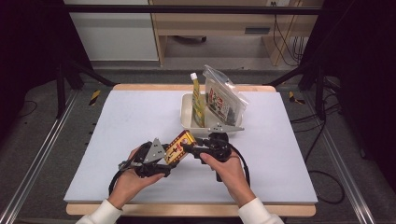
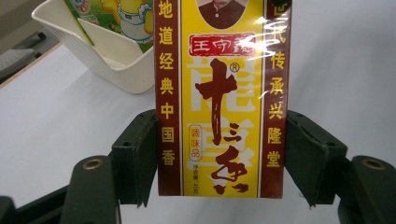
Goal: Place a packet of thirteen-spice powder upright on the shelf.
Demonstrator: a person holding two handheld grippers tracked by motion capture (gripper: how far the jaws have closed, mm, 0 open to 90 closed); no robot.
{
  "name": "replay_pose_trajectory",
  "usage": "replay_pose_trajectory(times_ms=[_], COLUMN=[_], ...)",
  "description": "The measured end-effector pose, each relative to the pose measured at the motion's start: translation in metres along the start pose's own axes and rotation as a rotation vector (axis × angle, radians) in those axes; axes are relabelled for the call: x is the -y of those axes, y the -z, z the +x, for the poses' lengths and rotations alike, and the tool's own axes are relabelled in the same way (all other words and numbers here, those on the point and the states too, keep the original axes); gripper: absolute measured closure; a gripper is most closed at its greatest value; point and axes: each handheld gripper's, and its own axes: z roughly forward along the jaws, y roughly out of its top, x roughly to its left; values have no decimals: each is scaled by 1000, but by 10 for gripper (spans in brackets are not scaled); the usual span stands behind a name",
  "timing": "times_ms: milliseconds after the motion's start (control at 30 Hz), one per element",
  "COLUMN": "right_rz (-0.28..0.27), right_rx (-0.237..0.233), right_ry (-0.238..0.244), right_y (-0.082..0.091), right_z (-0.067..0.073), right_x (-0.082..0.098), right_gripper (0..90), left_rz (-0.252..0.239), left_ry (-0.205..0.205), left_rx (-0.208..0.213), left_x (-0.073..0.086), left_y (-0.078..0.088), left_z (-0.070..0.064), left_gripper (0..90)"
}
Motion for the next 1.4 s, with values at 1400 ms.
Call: replay_pose_trajectory(times_ms=[1400], right_rz=[-179], right_rx=[249], right_ry=[-24], right_y=[10], right_z=[12], right_x=[-54], right_gripper=[678], left_rz=[61], left_ry=[342], left_rx=[-224], left_x=[104], left_y=[86], left_z=[37], left_gripper=[80])
